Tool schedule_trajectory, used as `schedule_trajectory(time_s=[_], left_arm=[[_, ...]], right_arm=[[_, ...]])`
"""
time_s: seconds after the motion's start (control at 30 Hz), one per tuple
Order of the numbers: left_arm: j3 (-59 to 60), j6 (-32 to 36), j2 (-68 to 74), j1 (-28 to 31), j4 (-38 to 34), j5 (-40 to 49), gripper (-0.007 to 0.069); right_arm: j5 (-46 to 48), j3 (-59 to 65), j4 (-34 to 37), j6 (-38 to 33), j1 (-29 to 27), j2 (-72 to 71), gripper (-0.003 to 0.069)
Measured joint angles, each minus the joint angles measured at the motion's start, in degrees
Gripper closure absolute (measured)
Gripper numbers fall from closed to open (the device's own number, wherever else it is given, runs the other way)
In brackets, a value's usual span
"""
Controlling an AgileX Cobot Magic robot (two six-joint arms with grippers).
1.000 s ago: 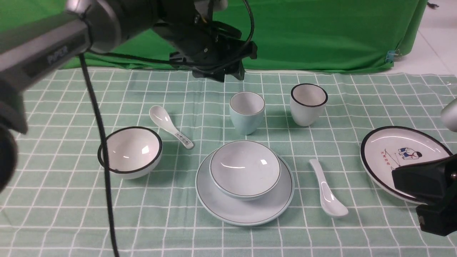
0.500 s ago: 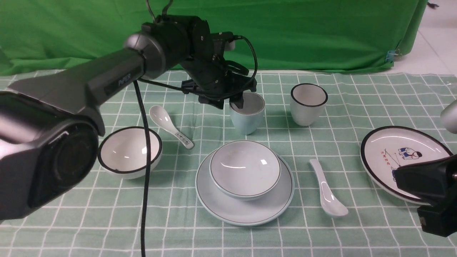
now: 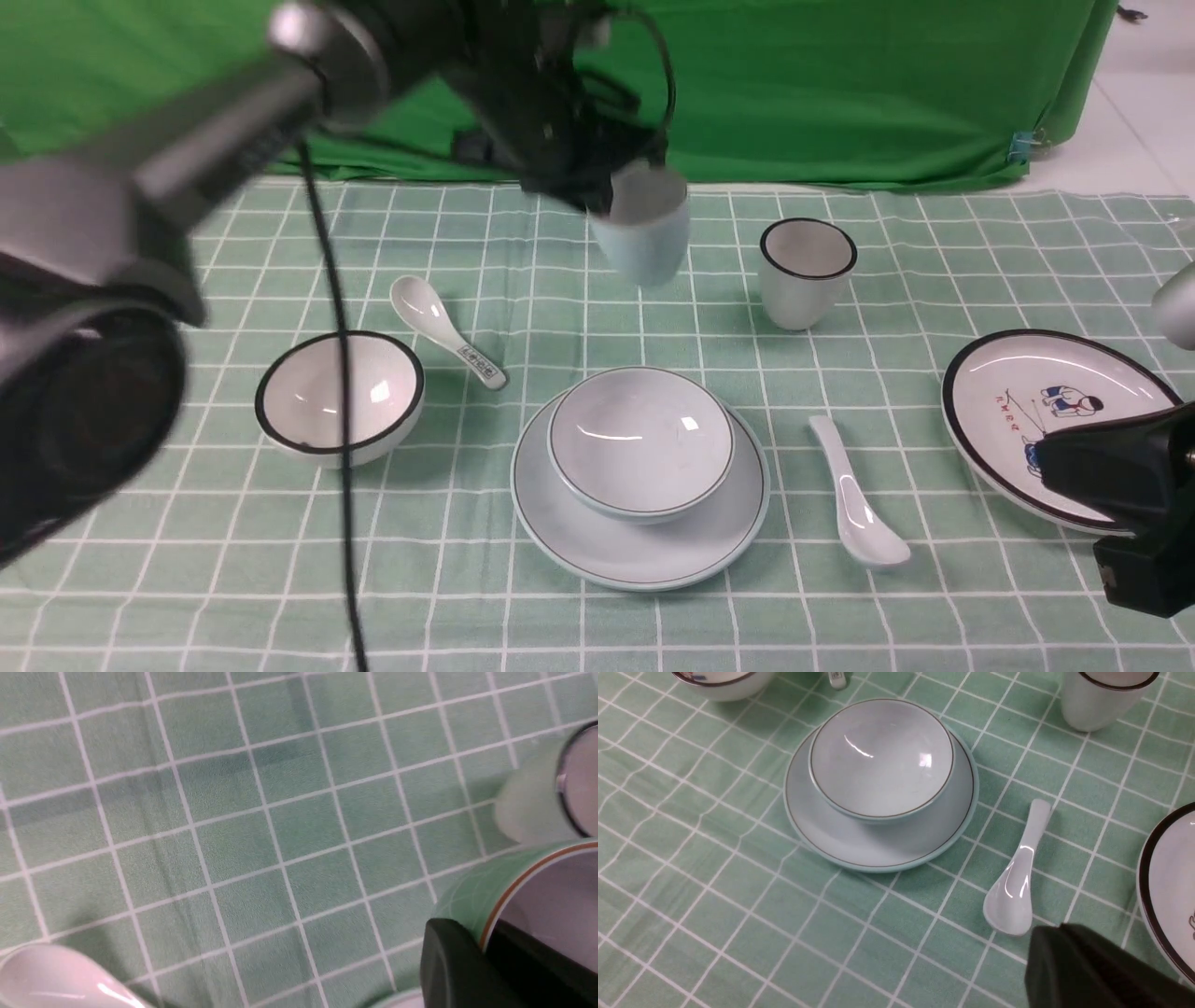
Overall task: Place the bowls on the plates on the blue tablecloth, put the cups on the bowls, and place the spoons in the cups.
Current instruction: 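Place the cup upside down onto the bowl on the plate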
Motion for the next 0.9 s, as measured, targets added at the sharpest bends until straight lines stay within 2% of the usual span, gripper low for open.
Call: schedule_trajectory(time_s=[0.17,0.43,0.9], left_arm=[[-0.04,2.29,-4.05,-1.28,-0.36,8.78,0.0596],[9.64,2.99,-3.5,-7.89,0.87,9.71,0.0596],[23.54,0.26,-4.03,-8.55,1.6,-2.3,0.0596]], right_arm=[[-0.07,0.0,-0.17,0.0,0.0,0.0,0.0639],[0.0,0.0,-0.29,0.0,0.0,0.0,0.0631],[-0.89,0.0,-0.57,0.0,0.0,0.0,0.0624]])
